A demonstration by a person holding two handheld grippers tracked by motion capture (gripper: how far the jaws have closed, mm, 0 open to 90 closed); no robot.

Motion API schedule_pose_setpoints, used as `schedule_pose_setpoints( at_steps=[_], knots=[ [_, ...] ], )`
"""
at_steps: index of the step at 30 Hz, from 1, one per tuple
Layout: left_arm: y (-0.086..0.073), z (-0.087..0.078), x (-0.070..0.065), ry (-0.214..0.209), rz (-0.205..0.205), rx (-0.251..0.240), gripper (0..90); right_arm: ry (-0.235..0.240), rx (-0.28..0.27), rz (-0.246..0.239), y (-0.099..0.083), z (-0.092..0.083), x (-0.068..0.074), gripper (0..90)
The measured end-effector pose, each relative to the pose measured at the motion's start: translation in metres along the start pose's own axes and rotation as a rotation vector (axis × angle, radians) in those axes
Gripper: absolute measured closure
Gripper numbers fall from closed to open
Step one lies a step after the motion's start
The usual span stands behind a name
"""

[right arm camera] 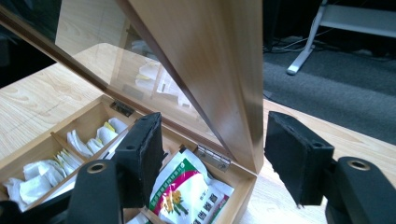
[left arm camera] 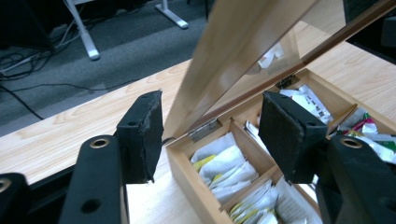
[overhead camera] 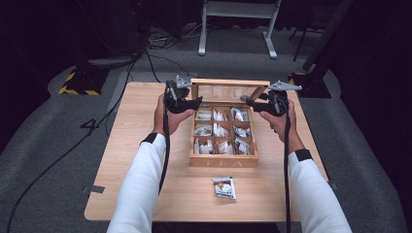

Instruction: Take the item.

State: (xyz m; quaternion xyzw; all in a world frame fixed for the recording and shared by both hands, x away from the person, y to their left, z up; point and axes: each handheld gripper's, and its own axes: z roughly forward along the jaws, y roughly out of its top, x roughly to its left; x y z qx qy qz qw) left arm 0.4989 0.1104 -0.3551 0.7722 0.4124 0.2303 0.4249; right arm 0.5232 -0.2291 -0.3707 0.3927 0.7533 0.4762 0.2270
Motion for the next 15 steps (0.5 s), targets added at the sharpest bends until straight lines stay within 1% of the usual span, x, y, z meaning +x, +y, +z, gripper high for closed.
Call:
schedule_pose_setpoints(
  at_steps=[2,3,4,5,6,7,8,9,11,15],
  knots=[
    [-0.001,-0.006,0.001,0.005,0.004,-0.002,39.2,0.005,-0.026,0.005,-0.001,-0.005,0.0,36.7],
    [-0.002,-0.008,0.002,0.008,-0.001,-0.009,39.1,0.006,-0.03,0.009,-0.001,-0.008,0.0,36.3],
    [-0.002,-0.01,0.003,-0.01,0.012,0.006,36.5,0.011,-0.029,0.01,-0.001,-0.01,0.0,30.6],
    [-0.003,-0.01,0.001,-0.016,0.034,0.025,33.8,0.028,0.0,-0.005,-0.002,-0.01,0.0,29.7],
    [-0.004,-0.01,-0.002,-0.001,0.065,0.036,33.6,0.027,0.019,-0.021,-0.003,-0.01,0.002,29.9],
    [-0.004,-0.011,-0.006,0.005,0.09,0.045,33.9,0.022,0.026,-0.039,-0.005,-0.011,0.004,29.9],
    [-0.005,-0.012,-0.008,-0.009,0.1,0.045,34.5,0.018,0.03,-0.055,-0.006,-0.012,0.005,29.9],
    [-0.005,-0.014,-0.009,-0.029,0.105,0.044,34.1,0.012,0.036,-0.061,-0.008,-0.013,0.008,30.2],
    [-0.005,-0.016,-0.013,-0.03,0.114,0.041,34.1,0.013,0.034,-0.069,-0.01,-0.014,0.01,32.3],
    [-0.006,-0.021,-0.017,-0.041,0.113,0.038,34.1,0.013,0.028,-0.073,-0.012,-0.018,0.012,32.3]
  ],
)
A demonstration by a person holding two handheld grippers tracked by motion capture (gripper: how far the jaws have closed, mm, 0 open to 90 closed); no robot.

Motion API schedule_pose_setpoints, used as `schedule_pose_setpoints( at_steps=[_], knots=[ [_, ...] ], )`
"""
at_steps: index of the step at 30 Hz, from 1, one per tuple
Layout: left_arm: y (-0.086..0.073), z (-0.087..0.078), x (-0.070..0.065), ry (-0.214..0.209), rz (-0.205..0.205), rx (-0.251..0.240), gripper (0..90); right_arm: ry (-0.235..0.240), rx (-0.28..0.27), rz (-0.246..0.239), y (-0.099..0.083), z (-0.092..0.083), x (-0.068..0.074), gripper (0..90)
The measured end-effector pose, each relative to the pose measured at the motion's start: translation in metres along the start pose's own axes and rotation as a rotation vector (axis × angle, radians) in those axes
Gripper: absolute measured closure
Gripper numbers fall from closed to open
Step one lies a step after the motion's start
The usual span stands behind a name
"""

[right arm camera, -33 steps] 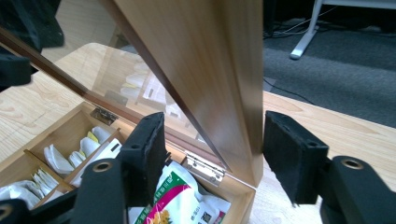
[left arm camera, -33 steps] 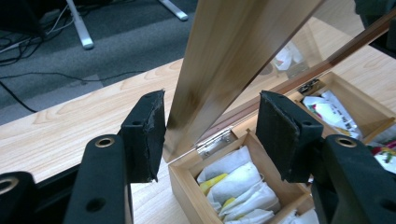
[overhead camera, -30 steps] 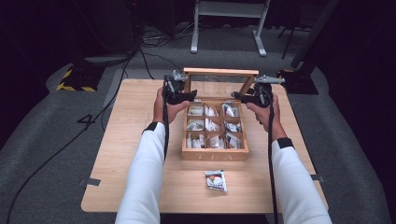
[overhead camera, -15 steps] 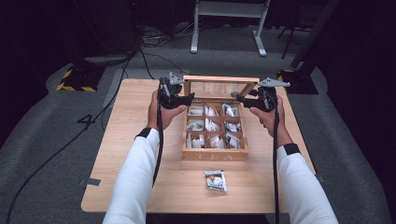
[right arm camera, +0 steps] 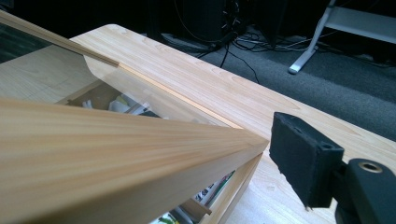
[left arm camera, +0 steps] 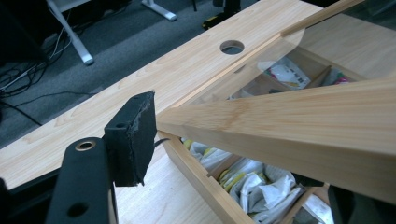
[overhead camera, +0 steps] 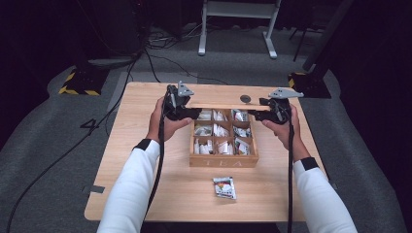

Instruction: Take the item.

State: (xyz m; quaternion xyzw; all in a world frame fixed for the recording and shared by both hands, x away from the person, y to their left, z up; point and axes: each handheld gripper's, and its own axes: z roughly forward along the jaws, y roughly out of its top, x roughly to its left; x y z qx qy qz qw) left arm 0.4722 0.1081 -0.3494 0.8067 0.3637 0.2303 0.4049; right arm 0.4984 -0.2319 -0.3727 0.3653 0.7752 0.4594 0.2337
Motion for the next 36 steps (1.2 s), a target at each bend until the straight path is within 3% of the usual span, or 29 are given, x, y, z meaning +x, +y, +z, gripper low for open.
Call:
schedule_pose_setpoints(
  at_steps=[14,19,25,36],
  knots=[
    [-0.013,-0.02,-0.007,-0.012,0.004,-0.026,33.4,0.006,-0.021,-0.032,-0.007,-0.024,0.008,34.3],
    [-0.016,-0.027,-0.013,-0.01,0.035,-0.031,33.5,0.008,-0.024,-0.058,-0.01,-0.031,0.012,34.1],
    [-0.024,-0.029,-0.018,-0.004,0.055,-0.019,32.9,0.009,-0.033,-0.073,-0.017,-0.039,0.018,34.2],
    [-0.041,-0.033,-0.025,-0.008,0.052,-0.026,31.1,0.024,-0.041,-0.084,-0.032,-0.05,0.024,34.2]
  ],
)
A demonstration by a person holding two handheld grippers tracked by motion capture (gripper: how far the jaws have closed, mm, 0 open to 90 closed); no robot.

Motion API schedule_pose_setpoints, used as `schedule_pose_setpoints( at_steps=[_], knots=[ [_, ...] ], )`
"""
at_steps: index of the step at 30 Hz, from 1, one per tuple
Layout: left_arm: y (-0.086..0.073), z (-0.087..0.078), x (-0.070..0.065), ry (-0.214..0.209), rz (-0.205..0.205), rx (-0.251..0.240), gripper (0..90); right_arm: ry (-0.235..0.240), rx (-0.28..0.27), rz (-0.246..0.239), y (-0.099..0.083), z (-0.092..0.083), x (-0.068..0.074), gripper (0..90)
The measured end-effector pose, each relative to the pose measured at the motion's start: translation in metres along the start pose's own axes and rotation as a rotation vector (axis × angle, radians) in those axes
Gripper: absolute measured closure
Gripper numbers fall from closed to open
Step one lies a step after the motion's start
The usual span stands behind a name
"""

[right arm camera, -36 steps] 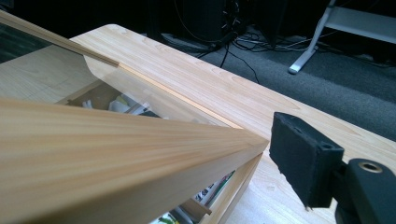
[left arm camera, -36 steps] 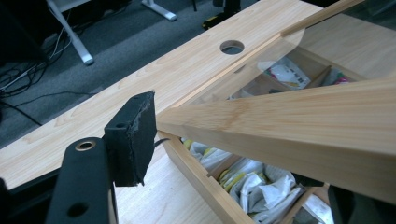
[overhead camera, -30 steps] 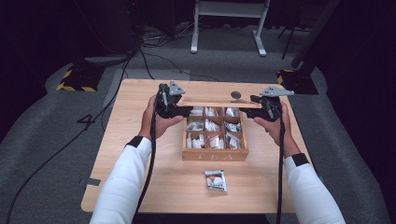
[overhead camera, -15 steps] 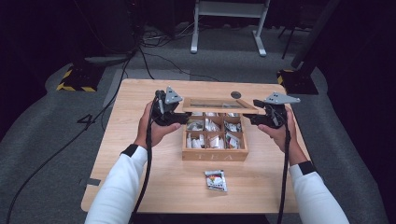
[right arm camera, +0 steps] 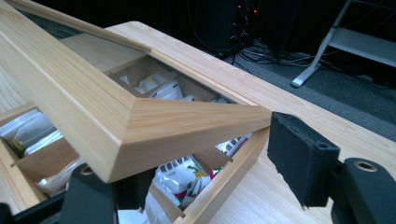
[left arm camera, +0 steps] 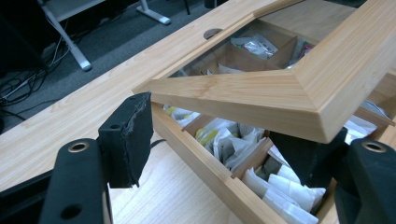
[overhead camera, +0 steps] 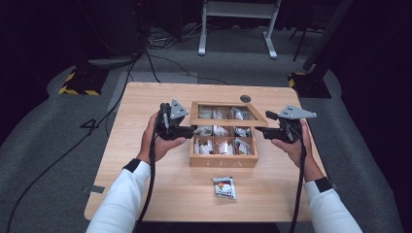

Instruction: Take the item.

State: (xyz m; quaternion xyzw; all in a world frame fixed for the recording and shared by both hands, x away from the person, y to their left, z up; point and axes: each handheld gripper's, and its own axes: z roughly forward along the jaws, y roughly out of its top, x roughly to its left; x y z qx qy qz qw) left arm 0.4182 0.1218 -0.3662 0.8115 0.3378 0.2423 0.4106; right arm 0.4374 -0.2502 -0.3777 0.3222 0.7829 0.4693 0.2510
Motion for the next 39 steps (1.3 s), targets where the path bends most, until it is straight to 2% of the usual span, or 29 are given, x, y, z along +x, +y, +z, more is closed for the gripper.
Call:
schedule_pose_setpoints(
  at_steps=[4,8,10,13,16,21,23,26,32,36,39],
  knots=[
    [-0.006,0.0,-0.002,-0.007,0.001,0.004,30.2,0.012,0.007,0.008,-0.005,-0.002,0.004,36.8],
    [-0.012,0.001,-0.005,-0.011,0.015,0.017,30.0,0.009,0.026,-0.011,-0.01,-0.002,0.008,36.8],
    [-0.015,0.001,-0.006,-0.003,0.031,0.019,29.4,0.022,0.042,-0.008,-0.013,-0.002,0.008,37.0],
    [-0.019,0.003,-0.008,-0.014,0.025,0.023,28.5,0.038,0.049,-0.012,-0.017,-0.001,0.01,37.2],
    [-0.023,0.004,-0.008,-0.017,0.019,0.018,28.5,0.066,0.047,-0.014,-0.02,-0.002,0.011,35.6],
    [-0.028,0.005,-0.009,-0.029,0.016,0.019,28.1,0.084,0.043,-0.01,-0.023,-0.004,0.014,33.3],
    [-0.03,0.006,-0.01,-0.03,0.02,0.022,27.7,0.082,0.048,-0.024,-0.024,-0.005,0.016,33.1],
    [-0.034,0.008,-0.011,-0.036,0.02,0.033,27.2,0.104,0.051,-0.029,-0.027,-0.004,0.019,31.1],
    [-0.042,0.011,-0.013,-0.044,0.026,0.055,26.8,0.114,0.081,-0.046,-0.032,-0.004,0.022,30.1],
    [-0.044,0.012,-0.016,-0.028,0.049,0.073,26.7,0.125,0.105,-0.046,-0.035,-0.003,0.023,28.5],
    [-0.046,0.013,-0.016,-0.031,0.043,0.078,26.7,0.131,0.118,-0.045,-0.036,-0.002,0.024,27.9]
  ],
)
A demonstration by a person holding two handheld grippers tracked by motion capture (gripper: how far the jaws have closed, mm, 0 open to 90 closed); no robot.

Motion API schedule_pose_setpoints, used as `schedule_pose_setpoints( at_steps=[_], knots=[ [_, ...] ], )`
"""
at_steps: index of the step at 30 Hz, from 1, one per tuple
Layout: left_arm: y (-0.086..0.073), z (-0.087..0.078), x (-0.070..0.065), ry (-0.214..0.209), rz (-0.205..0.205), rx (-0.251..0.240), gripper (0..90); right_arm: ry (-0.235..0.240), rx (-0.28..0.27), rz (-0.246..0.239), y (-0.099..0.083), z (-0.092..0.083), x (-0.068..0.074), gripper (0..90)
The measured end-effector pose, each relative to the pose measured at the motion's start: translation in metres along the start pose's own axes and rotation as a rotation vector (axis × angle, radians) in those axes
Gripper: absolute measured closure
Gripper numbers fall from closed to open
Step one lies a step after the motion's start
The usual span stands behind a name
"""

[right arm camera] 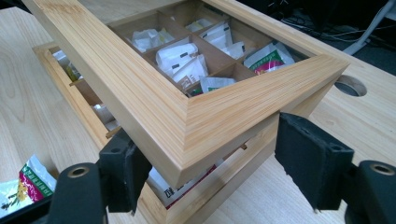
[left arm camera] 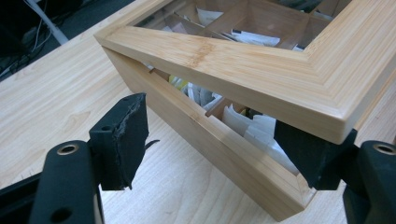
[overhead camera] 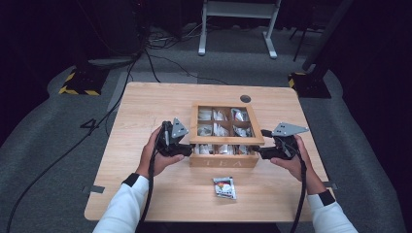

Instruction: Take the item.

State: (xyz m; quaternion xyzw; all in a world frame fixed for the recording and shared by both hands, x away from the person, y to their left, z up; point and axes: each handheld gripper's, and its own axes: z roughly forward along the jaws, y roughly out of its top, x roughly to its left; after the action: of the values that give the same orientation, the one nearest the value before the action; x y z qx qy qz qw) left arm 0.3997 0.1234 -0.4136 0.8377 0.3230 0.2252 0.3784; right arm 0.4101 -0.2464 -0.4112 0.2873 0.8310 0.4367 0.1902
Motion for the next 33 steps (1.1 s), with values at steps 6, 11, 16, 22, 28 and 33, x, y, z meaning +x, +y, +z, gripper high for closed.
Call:
schedule_pose_setpoints(
  at_steps=[6,11,16,22,28,33],
  knots=[
    [-0.006,0.003,0.0,-0.023,-0.01,0.016,26.7,0.01,0.016,-0.001,-0.004,0.001,0.002,26.8],
    [-0.013,0.007,0.0,-0.052,-0.012,0.029,26.7,0.039,0.03,0.013,-0.01,0.004,0.001,26.8],
    [-0.017,0.009,-0.004,-0.115,0.001,0.031,26.2,0.046,0.061,0.001,-0.015,0.007,0.003,24.8],
    [-0.019,0.011,-0.006,-0.146,-0.002,0.021,25.3,0.062,0.078,0.007,-0.018,0.011,0.004,25.4],
    [-0.02,0.011,-0.008,-0.171,-0.01,0.016,24.8,0.07,0.084,0.016,-0.02,0.013,0.005,25.1],
    [-0.02,0.012,-0.011,-0.182,0.004,0.025,24.6,0.08,0.091,0.022,-0.022,0.012,0.005,24.9]
  ],
)
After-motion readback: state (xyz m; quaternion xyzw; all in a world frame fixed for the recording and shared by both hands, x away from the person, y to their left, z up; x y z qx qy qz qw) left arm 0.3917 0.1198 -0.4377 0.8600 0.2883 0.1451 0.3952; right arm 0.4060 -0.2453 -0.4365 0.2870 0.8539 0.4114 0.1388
